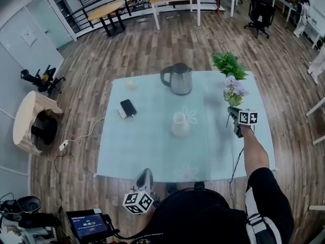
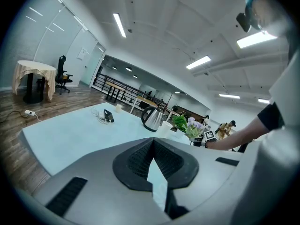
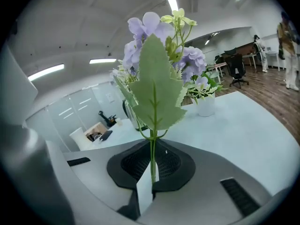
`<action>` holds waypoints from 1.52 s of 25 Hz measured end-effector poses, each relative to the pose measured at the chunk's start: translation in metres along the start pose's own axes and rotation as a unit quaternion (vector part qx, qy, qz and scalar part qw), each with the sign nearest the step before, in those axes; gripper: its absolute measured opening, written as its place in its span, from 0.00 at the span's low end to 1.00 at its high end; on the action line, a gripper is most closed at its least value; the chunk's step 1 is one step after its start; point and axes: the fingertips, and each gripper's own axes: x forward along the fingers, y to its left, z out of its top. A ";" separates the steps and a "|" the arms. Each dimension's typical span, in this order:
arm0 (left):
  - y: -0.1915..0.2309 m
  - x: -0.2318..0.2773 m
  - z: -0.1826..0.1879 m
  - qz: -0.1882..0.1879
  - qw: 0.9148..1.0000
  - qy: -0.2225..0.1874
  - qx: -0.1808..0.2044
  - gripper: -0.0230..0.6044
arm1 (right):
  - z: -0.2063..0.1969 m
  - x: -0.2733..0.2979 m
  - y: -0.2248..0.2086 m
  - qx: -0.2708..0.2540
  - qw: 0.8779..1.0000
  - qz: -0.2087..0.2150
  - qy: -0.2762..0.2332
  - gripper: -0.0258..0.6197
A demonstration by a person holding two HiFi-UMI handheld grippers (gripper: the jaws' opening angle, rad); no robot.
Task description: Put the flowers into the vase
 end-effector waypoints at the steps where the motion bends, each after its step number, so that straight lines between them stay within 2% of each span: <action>1: 0.000 0.000 0.000 0.000 1.000 0.000 -0.001 0.05 | 0.002 0.000 0.001 0.010 1.000 0.002 -0.016 0.09; 7: 0.005 -0.001 0.002 0.005 1.000 -0.002 -0.006 0.05 | 0.008 -0.002 0.008 0.078 0.990 0.005 -0.116 0.09; 15: 0.006 -0.001 0.006 0.007 1.000 -0.007 -0.006 0.05 | 0.018 -0.001 0.025 0.095 0.976 0.027 -0.192 0.09; 22: 0.007 -0.003 0.004 0.008 1.000 -0.005 -0.006 0.05 | 0.028 -0.007 0.046 0.083 0.970 0.057 -0.220 0.09; 29: 0.003 -0.002 0.006 0.005 1.000 -0.003 0.001 0.05 | 0.055 -0.017 0.089 0.051 0.963 0.124 -0.232 0.09; 38: 0.006 -0.002 0.007 0.010 1.000 -0.006 -0.001 0.05 | 0.114 -0.029 0.132 -0.015 0.947 0.183 -0.262 0.09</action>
